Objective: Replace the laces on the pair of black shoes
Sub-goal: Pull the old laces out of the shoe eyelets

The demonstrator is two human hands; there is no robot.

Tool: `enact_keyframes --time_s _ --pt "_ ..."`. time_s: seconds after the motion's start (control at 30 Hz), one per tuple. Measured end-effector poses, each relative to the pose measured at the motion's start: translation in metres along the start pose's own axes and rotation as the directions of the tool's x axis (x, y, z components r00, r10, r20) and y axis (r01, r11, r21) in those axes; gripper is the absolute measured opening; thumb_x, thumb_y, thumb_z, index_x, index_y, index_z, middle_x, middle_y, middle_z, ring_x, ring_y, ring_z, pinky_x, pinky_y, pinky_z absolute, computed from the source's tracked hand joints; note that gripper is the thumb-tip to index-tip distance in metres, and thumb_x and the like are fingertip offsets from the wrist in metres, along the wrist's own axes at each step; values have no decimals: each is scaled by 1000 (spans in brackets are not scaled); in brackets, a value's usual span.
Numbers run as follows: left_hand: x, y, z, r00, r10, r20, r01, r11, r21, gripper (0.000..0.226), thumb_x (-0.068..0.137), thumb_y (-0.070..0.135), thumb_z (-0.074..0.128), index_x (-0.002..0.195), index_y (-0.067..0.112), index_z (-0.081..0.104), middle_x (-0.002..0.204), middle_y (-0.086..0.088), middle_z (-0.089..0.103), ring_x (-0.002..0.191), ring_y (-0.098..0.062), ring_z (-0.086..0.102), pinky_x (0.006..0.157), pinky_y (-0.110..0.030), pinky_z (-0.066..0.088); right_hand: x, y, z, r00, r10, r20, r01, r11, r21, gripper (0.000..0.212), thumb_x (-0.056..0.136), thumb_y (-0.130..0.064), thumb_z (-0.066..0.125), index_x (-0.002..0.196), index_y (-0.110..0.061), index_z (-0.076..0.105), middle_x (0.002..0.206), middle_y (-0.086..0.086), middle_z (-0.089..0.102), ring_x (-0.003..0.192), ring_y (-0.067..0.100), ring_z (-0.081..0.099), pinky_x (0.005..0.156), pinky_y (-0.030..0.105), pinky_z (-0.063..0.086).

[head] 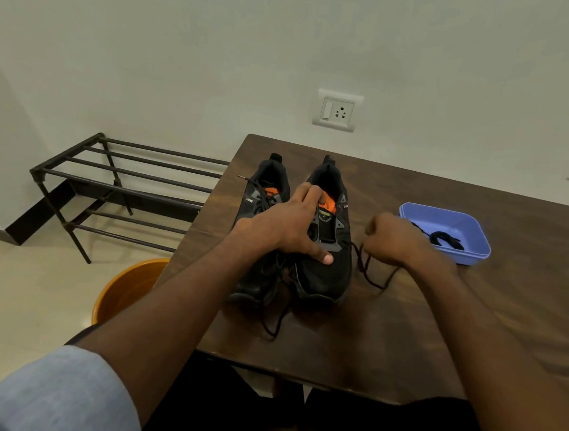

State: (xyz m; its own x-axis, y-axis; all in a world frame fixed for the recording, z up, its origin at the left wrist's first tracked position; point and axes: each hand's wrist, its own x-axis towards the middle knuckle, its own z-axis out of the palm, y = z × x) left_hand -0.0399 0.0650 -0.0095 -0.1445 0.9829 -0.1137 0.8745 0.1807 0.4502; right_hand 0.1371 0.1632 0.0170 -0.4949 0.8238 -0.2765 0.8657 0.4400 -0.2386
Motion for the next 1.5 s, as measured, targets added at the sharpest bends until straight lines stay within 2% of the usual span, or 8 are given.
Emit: enact_keyframes --time_s 0.57,0.83,0.9,1.0,1.07,1.17,1.33,1.5 --pt "2 2 0 999 -38 10 38 999 1 111 70 51 90 150 22 20 168 -3 7 145 -37 37 115 -53 42 3 -16 5 990 83 -113 -20 881 473 25 96 -22 70 77 -6 70 80 10 69 75 25 63 77 43 55" --pt "2 0 0 1000 -18 -8 18 999 -27 106 68 53 91 143 24 23 157 0 24 138 -32 45 111 -49 45 10 7 -30 964 261 -55 124 -253 960 25 108 -20 41 89 -20 58 87 -3 73 68 11 72 53 22 43" --pt "3 0 0 1000 -15 -8 14 999 -31 105 67 54 91 142 26 23 156 1 24 136 -32 46 110 -49 46 10 14 -38 911 342 -232 287 -122 950 24 108 -24 47 87 -18 58 75 -4 67 58 8 63 52 23 43" --pt "2 1 0 1000 -8 -6 8 1000 -27 103 68 53 91 141 27 23 155 2 25 133 -31 49 107 -49 48 2 10 -26 861 126 -493 313 632 708 12 101 -29 65 95 -18 67 85 -2 69 73 11 62 69 29 51" --pt "2 1 1 1000 1 -16 -2 1000 -25 102 67 52 92 139 26 25 152 2 27 129 -30 51 106 -50 50 0 4 -9 936 -156 -315 261 908 327 19 95 -34 73 102 -18 70 94 -1 69 84 13 63 76 33 51" --pt "1 1 1 1000 0 -26 0 1000 -24 107 66 52 92 142 24 23 159 0 22 134 -30 48 108 -49 48 0 -12 6 976 -218 -10 218 971 94 25 87 -34 81 98 -12 73 93 3 72 86 16 66 79 38 57" --pt "1 4 0 1000 7 -16 -8 999 -32 107 68 49 92 145 25 22 161 1 18 137 -31 46 109 -47 47 0 -15 -2 988 -148 -38 148 989 -5 20 90 -29 78 81 -12 73 80 7 71 76 22 67 72 39 56" --pt "1 4 -1 1000 3 0 -3 999 -54 102 67 45 94 140 27 24 152 3 26 133 -30 48 107 -47 47 -3 -4 -7 995 -29 -98 58 950 308 19 94 -23 72 81 -11 76 85 10 74 86 24 69 83 46 58"
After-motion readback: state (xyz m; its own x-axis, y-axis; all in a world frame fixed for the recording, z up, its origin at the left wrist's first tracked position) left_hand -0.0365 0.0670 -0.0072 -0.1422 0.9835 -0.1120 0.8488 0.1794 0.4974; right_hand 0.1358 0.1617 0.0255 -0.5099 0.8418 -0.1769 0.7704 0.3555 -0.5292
